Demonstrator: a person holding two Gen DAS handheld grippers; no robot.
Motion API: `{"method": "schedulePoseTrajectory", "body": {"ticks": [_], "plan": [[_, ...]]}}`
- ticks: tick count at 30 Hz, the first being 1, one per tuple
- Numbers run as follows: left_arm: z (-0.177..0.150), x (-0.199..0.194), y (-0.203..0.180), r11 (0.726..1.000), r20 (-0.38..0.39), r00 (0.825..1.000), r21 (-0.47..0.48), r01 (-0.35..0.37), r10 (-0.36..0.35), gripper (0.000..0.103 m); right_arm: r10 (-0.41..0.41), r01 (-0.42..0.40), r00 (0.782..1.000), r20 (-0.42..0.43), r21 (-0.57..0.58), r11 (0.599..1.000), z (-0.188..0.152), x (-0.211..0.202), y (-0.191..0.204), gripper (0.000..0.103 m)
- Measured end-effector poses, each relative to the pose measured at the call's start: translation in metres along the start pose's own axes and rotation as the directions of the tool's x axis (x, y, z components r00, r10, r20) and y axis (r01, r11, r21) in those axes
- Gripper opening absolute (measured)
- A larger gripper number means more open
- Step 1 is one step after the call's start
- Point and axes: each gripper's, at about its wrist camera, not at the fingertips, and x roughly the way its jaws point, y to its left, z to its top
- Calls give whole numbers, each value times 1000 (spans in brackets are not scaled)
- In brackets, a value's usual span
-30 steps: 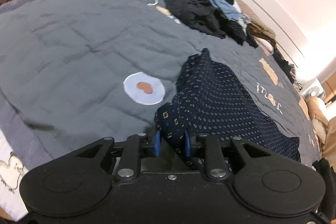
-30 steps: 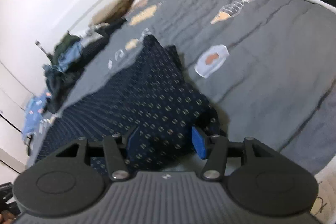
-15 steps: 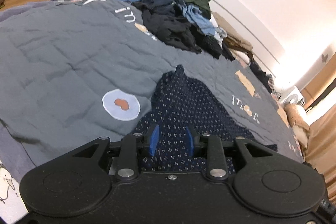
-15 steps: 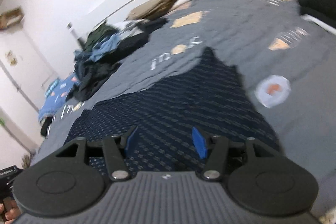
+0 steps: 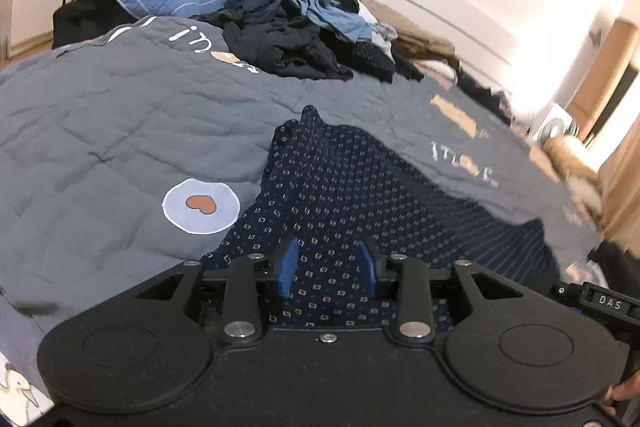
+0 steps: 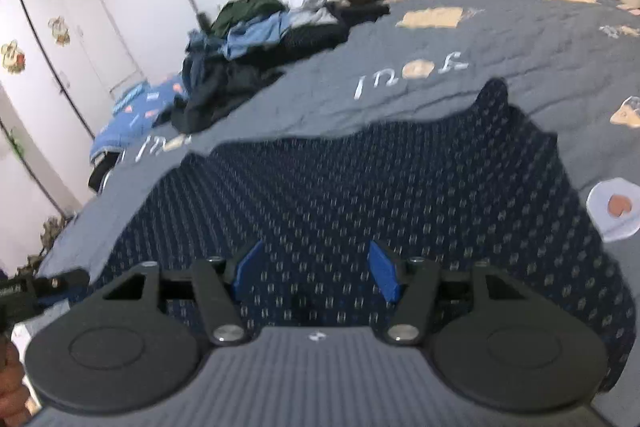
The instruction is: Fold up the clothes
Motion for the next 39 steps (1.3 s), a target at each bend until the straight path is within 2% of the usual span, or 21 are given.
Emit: {"method": "schedulePoseTrajectory", "body": {"ticks": [6,13,22,27,30,36,39], "plan": [[-4,5,-18,995,13,999,97,-37,36,43,32,-31,999,9,-52,998,-2,-4,11,59],[-10,12,-30,985,2,999,168,-45,45,44,93,-94,996,-13,-49,994,1,-2,18,59],[-10,10,-19,984,-3,997,164,-70,72,44,126,-130,991,-48,-90,987,0,-1,37,59],[-9,6,-11,985,-5,997,157,-72,74,45,118,-126,990,-72,-126,984,-4,1,51,59],[-10,4,-6,986,-8,997,150,-74,76,49,107,-117,991,-83,-130,985,-6,2,57,59],[-14,0,1,986,-20,996,146,-82,86,50,108,-120,990,-93,-141,983,-7,2,69,59],[-13,-2,5,988,-26,995,127,-89,93,56,101,-115,990,-98,-143,983,-8,2,74,59]]}}
